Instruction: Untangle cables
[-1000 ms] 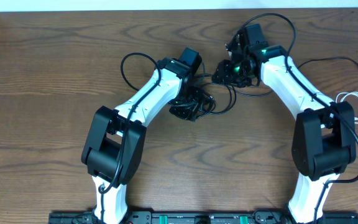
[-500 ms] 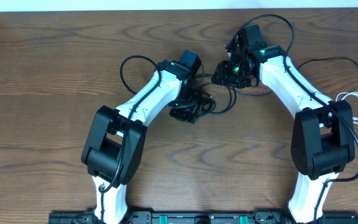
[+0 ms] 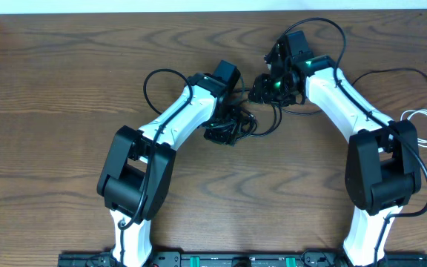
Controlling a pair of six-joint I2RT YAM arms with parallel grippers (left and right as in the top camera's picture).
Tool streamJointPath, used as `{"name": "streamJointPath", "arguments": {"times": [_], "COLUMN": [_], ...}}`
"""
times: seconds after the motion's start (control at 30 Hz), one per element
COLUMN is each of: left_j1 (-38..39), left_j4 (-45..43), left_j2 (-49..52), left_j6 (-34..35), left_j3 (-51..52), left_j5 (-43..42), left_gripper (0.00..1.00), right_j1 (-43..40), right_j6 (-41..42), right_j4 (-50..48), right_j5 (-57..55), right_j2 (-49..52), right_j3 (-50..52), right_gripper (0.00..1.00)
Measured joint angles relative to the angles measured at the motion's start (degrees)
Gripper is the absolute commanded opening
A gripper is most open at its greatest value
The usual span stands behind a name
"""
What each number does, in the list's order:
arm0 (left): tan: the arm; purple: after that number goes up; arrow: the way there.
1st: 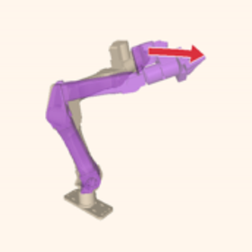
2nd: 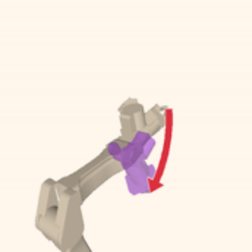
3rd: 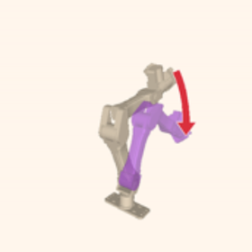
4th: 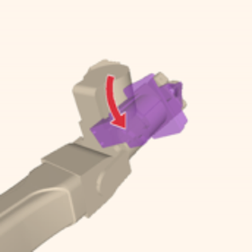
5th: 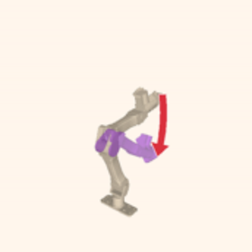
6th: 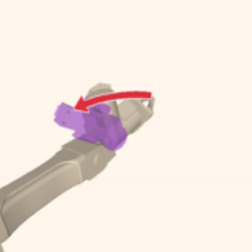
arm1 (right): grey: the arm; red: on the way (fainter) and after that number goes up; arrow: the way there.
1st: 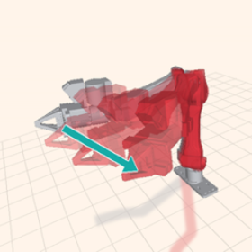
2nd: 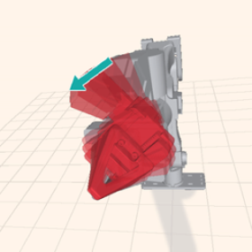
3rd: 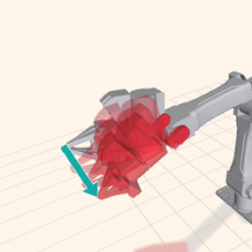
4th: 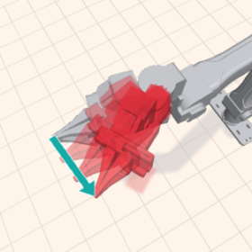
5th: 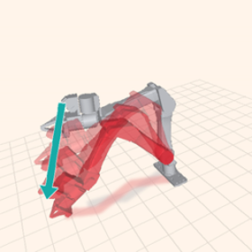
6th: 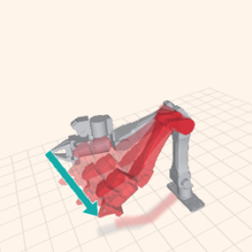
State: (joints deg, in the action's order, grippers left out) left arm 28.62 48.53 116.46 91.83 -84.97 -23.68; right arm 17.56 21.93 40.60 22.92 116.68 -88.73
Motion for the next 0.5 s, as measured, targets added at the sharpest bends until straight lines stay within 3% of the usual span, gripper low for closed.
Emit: {"name": "streamJointPath", "arguments": {"times": [0.13, 0.37, 0.5], "left_j1": [0.0, 1.4, 2.38], "left_j4": [-0.09, -0.37, -2.03], "left_j2": [0.0, 0.13, 0.5], "left_j6": [1.11, 2.08, 2.62], "left_j3": [0.0, 0.0, 0.0], "left_j5": [0.0, 0.83, 1.09], "left_gripper": [0.27, 0.26, 0.2], "right_j1": [-0.02, -0.02, -0.02], "right_j6": [0.0, 0.0, 0.0], "right_j4": [0.0, 0.0, 0.07], "right_j5": [-0.02, -0.02, -0.04], "right_j2": [0.0, 0.0, 0.0], "right_j3": [0.0, 0.0, 0.0], "right_gripper": [0.47, 0.48, 0.47]}}
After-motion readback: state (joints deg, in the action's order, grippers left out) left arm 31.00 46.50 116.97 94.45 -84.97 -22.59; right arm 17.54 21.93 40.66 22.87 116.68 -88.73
